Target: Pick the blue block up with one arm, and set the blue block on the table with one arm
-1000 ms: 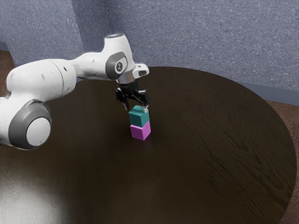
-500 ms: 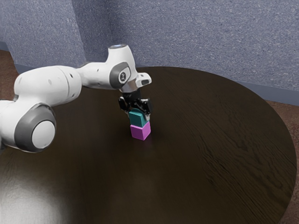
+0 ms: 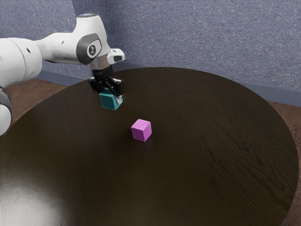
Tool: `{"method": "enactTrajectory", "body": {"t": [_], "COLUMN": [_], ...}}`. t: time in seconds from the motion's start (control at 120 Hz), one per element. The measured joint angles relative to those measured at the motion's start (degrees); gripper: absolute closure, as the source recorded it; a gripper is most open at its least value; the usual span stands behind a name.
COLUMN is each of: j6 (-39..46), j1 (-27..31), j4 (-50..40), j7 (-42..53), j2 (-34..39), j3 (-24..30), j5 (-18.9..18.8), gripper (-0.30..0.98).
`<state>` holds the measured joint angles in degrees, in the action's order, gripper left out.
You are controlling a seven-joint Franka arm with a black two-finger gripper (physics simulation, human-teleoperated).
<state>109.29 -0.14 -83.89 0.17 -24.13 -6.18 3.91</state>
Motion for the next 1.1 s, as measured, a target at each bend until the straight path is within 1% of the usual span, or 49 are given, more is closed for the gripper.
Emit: {"method": "enactTrajectory", "body": {"t": [0.183,0.258,0.317,0.375,0.6,0.633,0.675,0.733,0.8,0.858,0.933,1.1], "j6": [0.5,1.4,2.1,2.6,3.6,3.5,2.9,0.3,-4.0,-7.0,-10.0,-14.5], "j1": [5.6,6.6,6.9,7.0,7.0,6.9,5.9,3.7,0.9,-0.4,-1.0,-1.6], "j4": [0.6,1.6,1.9,2.1,2.1,2.1,1.9,1.6,1.2,0.3,0.4,0.7], "j7": [2.4,3.5,4.3,5.1,7.7,8.0,8.2,8.3,8.1,8.2,8.3,8.5], "j2": [-7.7,-11.1,-12.5,-13.0,-12.8,-11.7,-8.5,-0.8,8.9,15.1,17.7,19.4], "j3": [-0.7,-0.7,-0.7,-0.8,-0.8,-0.8,-0.8,-0.8,-0.8,-0.7,-0.3,-0.2], "j5": [2.2,3.6,4.4,5.0,6.8,6.9,6.9,5.7,3.5,2.0,0.9,-1.2], "gripper": [0.36,0.35,0.34,0.25,0.10,0.09,0.07,0.05,0.04,0.03,0.02,0.01]}}
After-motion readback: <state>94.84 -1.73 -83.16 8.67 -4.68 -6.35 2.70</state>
